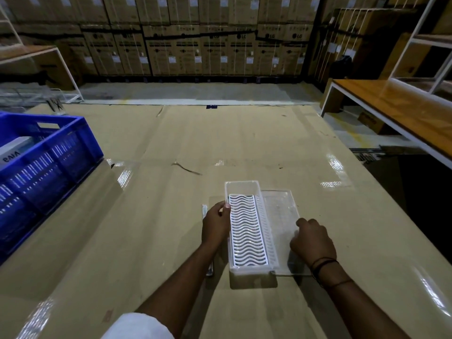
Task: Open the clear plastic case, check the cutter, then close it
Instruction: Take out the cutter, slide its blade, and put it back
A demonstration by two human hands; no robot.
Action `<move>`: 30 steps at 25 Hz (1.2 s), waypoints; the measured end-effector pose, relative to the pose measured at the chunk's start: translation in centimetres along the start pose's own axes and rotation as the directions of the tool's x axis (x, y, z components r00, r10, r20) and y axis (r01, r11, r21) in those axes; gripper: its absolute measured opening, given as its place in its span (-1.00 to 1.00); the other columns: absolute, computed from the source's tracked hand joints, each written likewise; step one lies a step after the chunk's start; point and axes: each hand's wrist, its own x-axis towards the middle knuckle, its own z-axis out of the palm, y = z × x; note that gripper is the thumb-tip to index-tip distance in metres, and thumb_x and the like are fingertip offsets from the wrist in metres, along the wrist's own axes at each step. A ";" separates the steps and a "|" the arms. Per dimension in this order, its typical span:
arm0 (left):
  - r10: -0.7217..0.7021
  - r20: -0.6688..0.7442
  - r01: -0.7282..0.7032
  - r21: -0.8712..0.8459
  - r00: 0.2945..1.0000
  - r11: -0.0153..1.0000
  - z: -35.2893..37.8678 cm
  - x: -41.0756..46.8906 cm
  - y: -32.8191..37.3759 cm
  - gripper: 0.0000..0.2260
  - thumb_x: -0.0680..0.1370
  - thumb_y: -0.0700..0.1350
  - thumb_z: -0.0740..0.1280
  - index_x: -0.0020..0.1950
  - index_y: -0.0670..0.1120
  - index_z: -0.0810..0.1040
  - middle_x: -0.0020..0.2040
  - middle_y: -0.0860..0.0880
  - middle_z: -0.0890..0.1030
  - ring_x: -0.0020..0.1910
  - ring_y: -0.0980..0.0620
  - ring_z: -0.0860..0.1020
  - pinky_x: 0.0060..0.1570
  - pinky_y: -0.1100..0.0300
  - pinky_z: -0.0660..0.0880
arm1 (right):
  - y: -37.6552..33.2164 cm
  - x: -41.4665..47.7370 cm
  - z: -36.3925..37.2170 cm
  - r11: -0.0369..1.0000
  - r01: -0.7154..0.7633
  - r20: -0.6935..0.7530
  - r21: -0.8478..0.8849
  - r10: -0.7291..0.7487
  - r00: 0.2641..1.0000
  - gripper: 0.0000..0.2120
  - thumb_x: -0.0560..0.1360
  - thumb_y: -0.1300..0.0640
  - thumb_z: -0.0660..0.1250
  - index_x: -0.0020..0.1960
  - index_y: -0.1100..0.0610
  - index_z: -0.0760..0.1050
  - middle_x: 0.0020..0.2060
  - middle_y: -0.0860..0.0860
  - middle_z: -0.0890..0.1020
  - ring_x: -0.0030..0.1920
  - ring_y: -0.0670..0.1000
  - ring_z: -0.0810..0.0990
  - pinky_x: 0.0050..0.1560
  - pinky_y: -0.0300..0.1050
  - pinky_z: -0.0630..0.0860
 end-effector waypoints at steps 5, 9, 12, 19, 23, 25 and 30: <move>0.011 -0.036 -0.009 0.058 0.999 0.998 -0.4 -0.5 0.3 -0.66 0.67 0.08 0.24 0.36 -0.04 0.61 0.23 -0.04 0.70 0.12 0.01 0.67 0.11 0.09 0.60 | -3.2 -0.4 -0.6 0.958 0.265 -0.204 0.110 -0.239 0.949 -0.66 0.44 0.23 0.33 0.20 0.18 0.61 0.03 0.17 0.63 0.08 0.22 0.59 0.02 0.02 0.55; -0.003 -0.208 0.042 0.185 0.978 0.982 -2.2 -1.8 0.7 -0.69 0.61 0.07 0.35 0.32 0.01 0.62 0.14 -0.02 0.72 0.06 -0.04 0.68 0.11 0.03 0.62 | -6.7 -1.4 -0.4 0.807 0.556 -0.313 0.197 -0.486 0.816 -0.77 0.45 0.21 0.35 0.10 0.15 0.60 -0.08 0.09 0.61 -0.03 0.11 0.59 -0.02 0.00 0.57; -0.005 -0.310 0.096 0.280 0.951 0.955 -4.8 -3.1 0.1 -0.77 0.51 0.12 0.42 0.12 0.08 0.65 -0.04 0.06 0.72 -0.05 -0.02 0.68 -0.04 0.10 0.59 | -9.5 -2.0 0.3 0.761 0.614 -0.275 0.210 -0.557 0.784 -0.77 0.46 0.21 0.32 0.10 0.15 0.60 -0.07 0.07 0.64 -0.08 0.09 0.62 -0.06 -0.04 0.56; -0.127 -0.229 0.230 0.510 0.965 0.829 -6.4 -5.6 -0.6 -0.77 0.41 0.13 0.37 -0.03 0.04 0.61 -0.03 -0.02 0.68 -0.01 -0.15 0.67 -0.04 0.06 0.61 | -17.5 -2.5 1.0 0.839 0.533 0.060 0.105 -0.541 0.839 -0.90 0.47 0.20 0.31 -0.12 0.25 0.52 -0.06 0.28 0.64 -0.02 0.30 0.64 -0.17 -0.08 0.46; -0.115 -0.174 0.200 0.628 0.978 0.752 -6.1 -6.4 -1.1 -0.83 0.53 -0.03 0.38 0.07 -0.05 0.62 0.02 -0.08 0.69 0.01 -0.14 0.68 -0.13 0.12 0.56 | -20.3 -2.5 2.0 0.866 0.497 0.197 0.047 -0.496 0.846 -0.77 0.51 0.20 0.34 0.12 0.30 0.54 0.13 0.28 0.59 0.13 0.28 0.62 0.04 -0.02 0.55; -0.122 -0.171 0.205 0.647 0.978 0.735 -6.1 -6.4 -1.5 -0.84 0.53 -0.06 0.39 0.08 -0.06 0.62 0.02 -0.08 0.70 -0.01 -0.13 0.68 -0.04 0.06 0.64 | -20.9 -2.2 3.2 0.880 0.474 0.237 0.027 -0.466 0.852 -0.68 0.53 0.19 0.33 0.25 0.29 0.51 0.23 0.26 0.55 0.20 0.26 0.60 0.13 0.01 0.55; -0.121 -0.171 0.206 0.680 0.978 0.704 -6.0 -6.4 -1.7 -0.89 0.57 -0.15 0.31 0.04 -0.10 0.60 0.03 -0.10 0.67 0.00 -0.13 0.66 -0.13 0.08 0.57 | -21.0 -1.8 5.0 0.899 0.437 0.283 -0.033 -0.411 0.867 -0.45 0.56 0.26 0.25 0.53 0.27 0.26 0.34 0.23 0.50 0.28 0.22 0.56 0.20 0.04 0.52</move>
